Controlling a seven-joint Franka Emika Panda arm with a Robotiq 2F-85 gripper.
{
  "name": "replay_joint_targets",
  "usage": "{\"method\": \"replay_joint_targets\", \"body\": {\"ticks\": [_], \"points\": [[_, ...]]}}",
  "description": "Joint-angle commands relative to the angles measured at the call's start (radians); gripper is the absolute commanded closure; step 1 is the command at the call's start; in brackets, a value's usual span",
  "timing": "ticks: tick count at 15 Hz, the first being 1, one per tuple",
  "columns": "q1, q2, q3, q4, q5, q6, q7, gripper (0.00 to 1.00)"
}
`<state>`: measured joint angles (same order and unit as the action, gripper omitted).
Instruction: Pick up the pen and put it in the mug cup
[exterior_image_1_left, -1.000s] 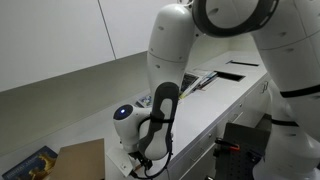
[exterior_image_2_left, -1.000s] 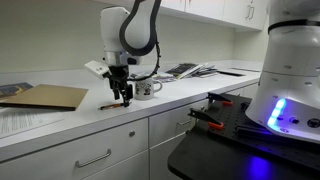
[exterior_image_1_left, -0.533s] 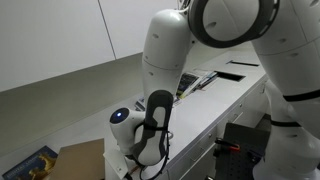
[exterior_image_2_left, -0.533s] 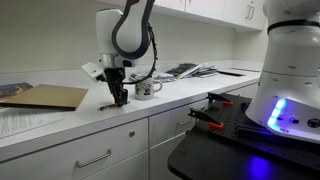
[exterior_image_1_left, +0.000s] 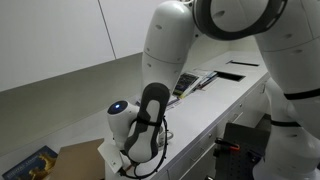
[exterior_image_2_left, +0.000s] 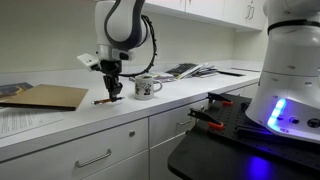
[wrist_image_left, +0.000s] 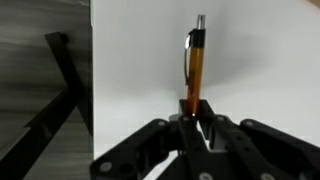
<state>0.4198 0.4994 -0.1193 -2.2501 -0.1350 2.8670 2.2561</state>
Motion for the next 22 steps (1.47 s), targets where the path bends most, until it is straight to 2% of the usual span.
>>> {"method": "replay_joint_targets", "body": {"ticks": [1, 3, 6, 7, 12, 16, 19, 20, 22], "points": [[0.001, -0.085, -0.007, -0.038, 0.016, -0.019, -0.077, 0.96], [0.076, -0.119, -0.097, -0.037, -0.073, -0.086, -0.031, 0.96], [0.122, -0.156, -0.161, -0.021, -0.257, -0.227, 0.038, 0.96], [0.124, -0.167, -0.162, -0.014, -0.329, -0.276, 0.068, 0.96], [0.074, -0.225, -0.067, -0.010, -0.545, -0.420, 0.178, 0.96], [0.047, -0.248, 0.013, 0.010, -0.713, -0.607, 0.342, 0.96], [0.009, -0.241, 0.088, 0.033, -0.772, -0.753, 0.409, 0.96], [0.101, -0.242, -0.009, 0.054, -0.734, -0.781, 0.355, 0.96], [0.123, -0.237, -0.021, 0.081, -0.752, -0.856, 0.350, 0.96]]}}
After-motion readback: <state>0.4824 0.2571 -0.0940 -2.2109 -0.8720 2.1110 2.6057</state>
